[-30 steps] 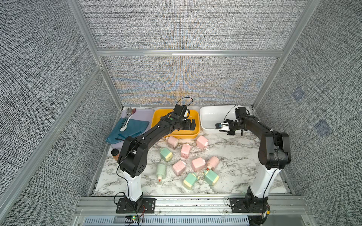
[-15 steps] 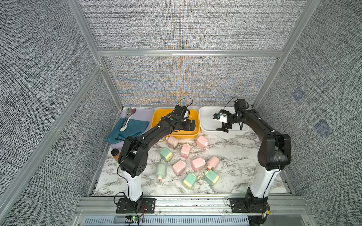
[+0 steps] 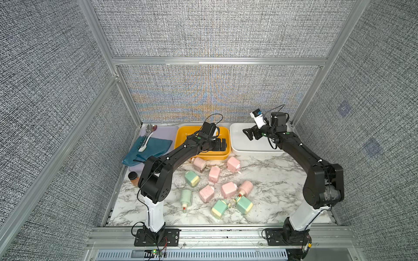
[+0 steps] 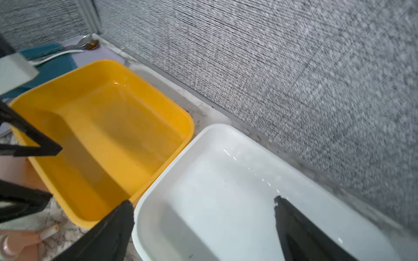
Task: Place the pencil sharpeners by color into the storage box
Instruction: Place the storage box at the center of the board, then adjust the storage box at the center of the board.
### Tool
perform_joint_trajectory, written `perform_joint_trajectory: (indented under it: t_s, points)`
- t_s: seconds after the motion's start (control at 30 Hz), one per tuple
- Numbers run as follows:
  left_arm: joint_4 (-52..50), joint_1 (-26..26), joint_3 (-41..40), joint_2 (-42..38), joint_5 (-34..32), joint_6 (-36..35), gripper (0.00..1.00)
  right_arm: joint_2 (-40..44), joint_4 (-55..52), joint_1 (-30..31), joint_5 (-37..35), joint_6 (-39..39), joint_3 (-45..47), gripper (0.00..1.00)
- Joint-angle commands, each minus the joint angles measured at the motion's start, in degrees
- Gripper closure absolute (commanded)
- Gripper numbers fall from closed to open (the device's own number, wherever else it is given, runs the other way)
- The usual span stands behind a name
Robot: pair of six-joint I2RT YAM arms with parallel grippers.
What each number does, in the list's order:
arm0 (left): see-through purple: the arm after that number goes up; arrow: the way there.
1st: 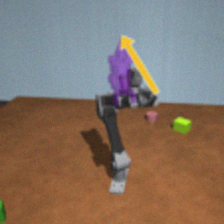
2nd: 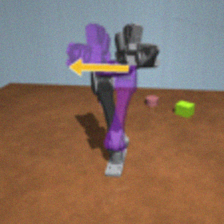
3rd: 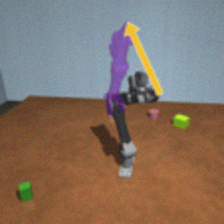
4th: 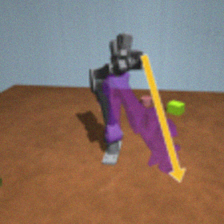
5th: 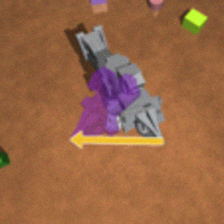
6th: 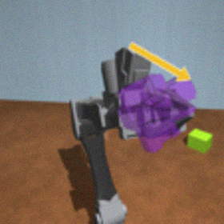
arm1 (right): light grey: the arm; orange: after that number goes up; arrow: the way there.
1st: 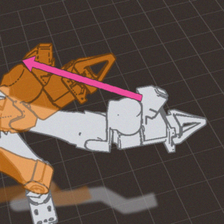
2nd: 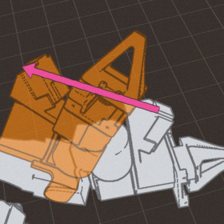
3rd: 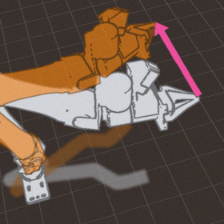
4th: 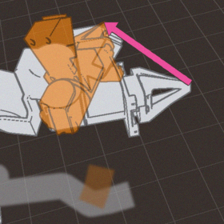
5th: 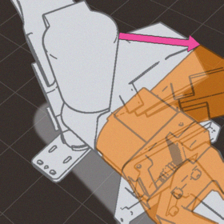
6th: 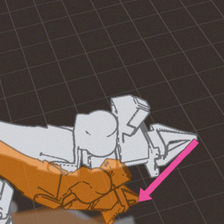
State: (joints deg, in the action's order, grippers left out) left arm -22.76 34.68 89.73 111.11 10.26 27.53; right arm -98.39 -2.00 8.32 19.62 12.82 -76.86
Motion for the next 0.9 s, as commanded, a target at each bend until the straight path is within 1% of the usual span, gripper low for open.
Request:
perform_joint_trajectory:
  t_s: [0.0,0.07,0.13,0.23,0.5,0.6,0.7,0.87]
  points:
    - [-0.01,-0.05,1.52,1.24,1.01,1.43,0.01,1.27,10.03,0.2,-6.75,-16.53,4.17,0.01]
    - [-0.48,0.03,2.64,2.37,1.29,1.89,0.01,1.11,9.44,0.21,-8.16,-19.71,5.05,0.01]
    - [-0.7,0.09,3.68,3.64,1.83,2.42,0.01,0.21,6.65,0.21,-11.31,-22.57,4.71,0.01]
    - [-1.33,0.22,5.28,5.54,2.13,2.98,0.01,-2.45,2.38,0.21,-13.16,-24.48,3.31,0.01]
    - [-3.43,0.66,9.78,9.27,2.83,3.41,0.01,-11.36,-7.88,0.47,-16.73,-23.02,-4.49,0.01]
    - [-4.4,0.92,11.27,10.57,1.6,4.13,0.01,-14.25,-11.12,0.73,-17.9,-22.67,-7.33,0.01]
    - [-5.4,1.06,12.8,11.97,0.2,5.03,0.01,-16.99,-14.02,0.82,-17.89,-22.08,-9.95,0.01]
    - [-6.77,1.18,16.12,14.56,0.03,5.87,0.01,-21.34,-18.37,1.35,-17.74,-21.49,-14.08,0.01]
